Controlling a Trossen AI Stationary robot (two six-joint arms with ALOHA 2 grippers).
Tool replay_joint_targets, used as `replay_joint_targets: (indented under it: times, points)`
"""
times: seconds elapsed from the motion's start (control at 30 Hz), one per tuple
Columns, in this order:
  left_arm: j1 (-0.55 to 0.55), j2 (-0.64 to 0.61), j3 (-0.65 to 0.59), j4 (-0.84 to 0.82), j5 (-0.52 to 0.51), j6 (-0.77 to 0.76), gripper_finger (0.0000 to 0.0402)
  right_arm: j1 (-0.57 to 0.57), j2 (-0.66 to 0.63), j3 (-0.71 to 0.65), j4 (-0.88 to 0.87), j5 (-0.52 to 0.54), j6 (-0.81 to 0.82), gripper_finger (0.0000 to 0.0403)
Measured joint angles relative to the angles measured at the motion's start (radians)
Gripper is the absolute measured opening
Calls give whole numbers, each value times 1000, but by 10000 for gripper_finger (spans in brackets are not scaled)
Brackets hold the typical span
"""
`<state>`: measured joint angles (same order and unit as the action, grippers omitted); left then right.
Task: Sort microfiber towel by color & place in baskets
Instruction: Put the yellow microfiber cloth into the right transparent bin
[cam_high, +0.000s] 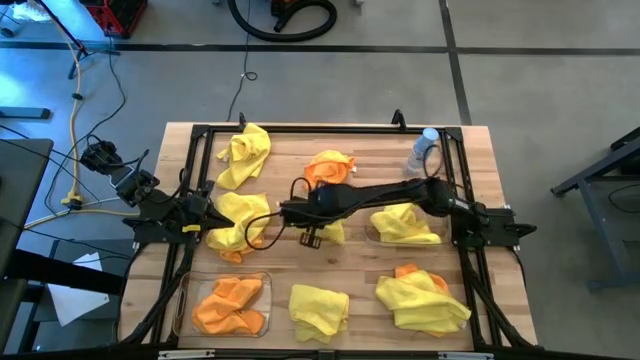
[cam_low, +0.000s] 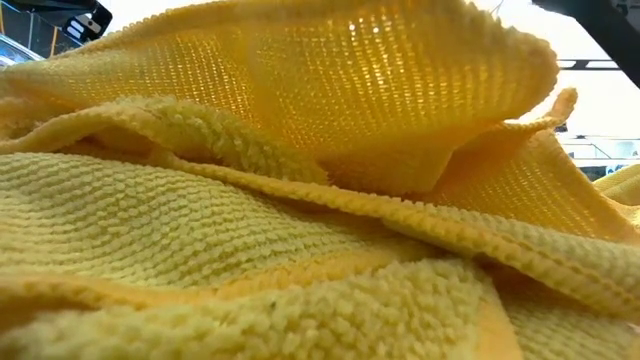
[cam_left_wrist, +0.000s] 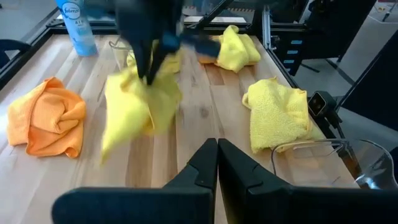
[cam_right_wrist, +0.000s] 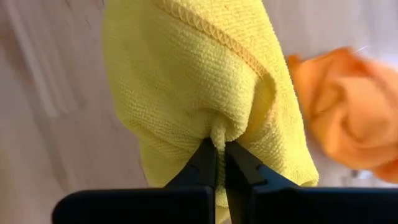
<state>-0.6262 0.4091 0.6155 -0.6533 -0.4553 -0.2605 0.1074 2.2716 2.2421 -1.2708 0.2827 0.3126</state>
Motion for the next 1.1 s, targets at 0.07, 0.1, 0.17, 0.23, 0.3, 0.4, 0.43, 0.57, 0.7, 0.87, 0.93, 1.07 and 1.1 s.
replay_joint_targets:
  times: [0.07,0.1,0.17,0.23,0.3,0.4,0.43,0.57,0.7,0.87,0.93,1.07,1.1]
  points:
    - [0,0,0,0,0,-1,0,4,-37,1,-2,7,-1,1]
    - [0,0,0,0,0,-5,0,9,-52,0,-10,12,-4,1]
    - [0,0,0,0,0,-25,0,20,-85,0,-25,48,-6,1]
    - [0,0,0,1,-1,-41,0,38,-130,0,-45,81,-6,1]
    - [0,0,0,2,-3,-53,0,54,-172,0,-71,102,-4,1]
    - [0,0,0,13,-3,-62,0,77,-225,0,-123,137,-4,1]
    - [0,0,0,22,-3,-62,0,84,-243,0,-146,147,-2,0]
    - [0,0,0,41,-13,-80,0,117,-317,0,-249,212,29,0]
    - [0,1,0,66,-28,-79,0,153,-375,-1,-303,254,30,0]
    - [0,9,0,113,-74,-79,0,173,-577,-254,-209,272,65,0]
    - [0,14,0,131,-91,-79,0,184,-694,-434,-120,265,102,0]
    - [0,30,0,144,-109,-79,0,218,-953,-762,101,244,177,0]
    - [0,34,0,144,-109,-79,0,223,-1010,-827,149,227,190,0]
